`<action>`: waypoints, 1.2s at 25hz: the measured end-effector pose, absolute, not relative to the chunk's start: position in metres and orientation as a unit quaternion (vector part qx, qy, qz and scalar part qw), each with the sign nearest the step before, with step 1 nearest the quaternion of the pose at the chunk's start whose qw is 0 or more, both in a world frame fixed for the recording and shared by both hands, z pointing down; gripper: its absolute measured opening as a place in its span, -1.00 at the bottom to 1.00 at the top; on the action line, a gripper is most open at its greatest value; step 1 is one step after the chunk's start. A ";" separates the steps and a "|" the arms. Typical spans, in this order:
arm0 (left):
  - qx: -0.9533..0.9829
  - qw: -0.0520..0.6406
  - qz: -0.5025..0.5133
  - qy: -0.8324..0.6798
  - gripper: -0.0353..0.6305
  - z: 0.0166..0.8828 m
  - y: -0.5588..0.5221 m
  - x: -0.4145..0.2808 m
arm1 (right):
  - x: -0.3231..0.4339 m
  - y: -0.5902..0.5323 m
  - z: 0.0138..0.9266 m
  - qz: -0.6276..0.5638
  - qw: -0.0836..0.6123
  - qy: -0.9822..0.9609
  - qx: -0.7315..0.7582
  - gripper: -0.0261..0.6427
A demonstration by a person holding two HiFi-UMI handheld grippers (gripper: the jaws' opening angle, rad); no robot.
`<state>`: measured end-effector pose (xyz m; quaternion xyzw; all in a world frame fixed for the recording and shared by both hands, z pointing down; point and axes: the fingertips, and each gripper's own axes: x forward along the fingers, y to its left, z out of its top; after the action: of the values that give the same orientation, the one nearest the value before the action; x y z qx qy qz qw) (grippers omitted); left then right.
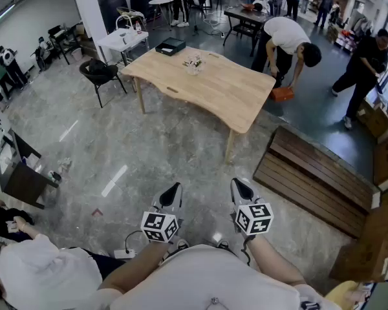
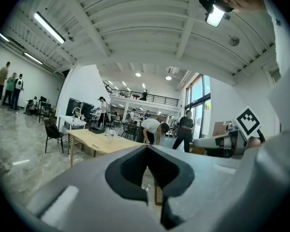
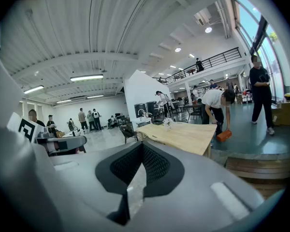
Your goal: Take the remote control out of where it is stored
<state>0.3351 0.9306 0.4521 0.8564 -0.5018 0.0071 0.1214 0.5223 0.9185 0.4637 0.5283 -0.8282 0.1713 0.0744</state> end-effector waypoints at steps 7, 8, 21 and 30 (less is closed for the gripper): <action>0.854 0.123 0.010 -0.505 -0.89 0.453 0.933 0.328 | 0.520 0.917 0.464 0.172 0.077 -0.828 0.528 -0.84; 0.854 0.123 0.011 -0.505 -0.89 0.453 0.933 0.327 | 0.518 0.916 0.464 0.172 0.077 -0.828 0.528 -0.84; 0.850 0.128 0.008 -0.510 -0.89 0.451 0.929 0.291 | 0.480 0.909 0.459 0.165 0.072 -0.834 0.522 -0.84; 0.849 0.126 0.003 -0.513 -0.89 0.446 0.933 0.242 | 0.432 0.909 0.459 0.168 0.074 -0.833 0.522 -0.84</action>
<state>0.2424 0.9327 0.4461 0.8491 -0.5131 0.0032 0.1258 0.4319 0.9091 0.4594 0.5220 -0.8330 0.1677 0.0743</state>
